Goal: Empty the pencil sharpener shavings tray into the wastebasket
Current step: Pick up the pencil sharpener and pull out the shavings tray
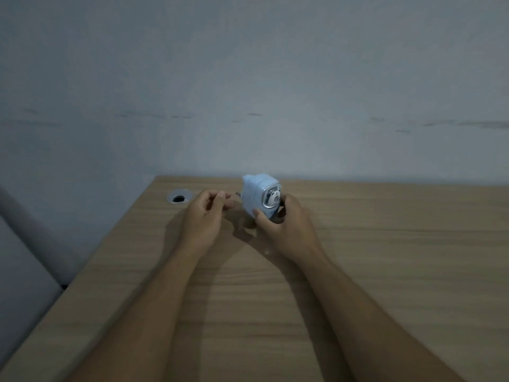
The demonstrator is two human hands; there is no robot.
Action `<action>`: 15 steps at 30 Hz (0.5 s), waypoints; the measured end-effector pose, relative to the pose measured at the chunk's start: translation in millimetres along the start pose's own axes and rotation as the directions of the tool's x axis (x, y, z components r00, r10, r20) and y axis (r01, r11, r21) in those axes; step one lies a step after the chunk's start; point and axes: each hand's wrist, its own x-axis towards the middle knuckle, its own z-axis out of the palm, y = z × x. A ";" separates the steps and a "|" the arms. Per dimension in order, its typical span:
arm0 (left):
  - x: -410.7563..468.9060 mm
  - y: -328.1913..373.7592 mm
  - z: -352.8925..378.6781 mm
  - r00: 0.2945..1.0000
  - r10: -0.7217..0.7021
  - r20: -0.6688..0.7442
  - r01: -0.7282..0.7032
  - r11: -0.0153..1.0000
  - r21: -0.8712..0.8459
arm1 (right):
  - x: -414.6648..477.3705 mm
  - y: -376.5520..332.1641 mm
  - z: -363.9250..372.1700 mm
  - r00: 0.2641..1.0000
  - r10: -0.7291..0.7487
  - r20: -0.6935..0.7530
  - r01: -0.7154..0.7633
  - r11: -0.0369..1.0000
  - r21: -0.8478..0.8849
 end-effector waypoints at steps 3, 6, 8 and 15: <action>-28.2 11.1 -12.6 0.999 -0.044 -0.022 0.042 0.996 -0.078 | -32.9 -8.0 -21.4 0.996 -0.051 0.068 0.051 0.999 0.011; -62.5 23.8 -26.3 0.999 -0.029 0.042 0.033 0.995 -0.089 | -63.8 -11.0 -39.3 0.989 -0.083 0.125 0.083 0.997 0.009; -82.7 29.3 -35.3 0.992 -0.027 0.126 0.039 0.995 -0.090 | -83.3 -13.0 -47.6 0.982 -0.101 0.159 0.098 0.995 0.026; -128.3 27.5 -49.8 0.966 -0.001 0.257 0.017 0.998 -0.059 | -134.4 -20.7 -57.8 0.979 -0.111 0.173 0.103 0.993 0.056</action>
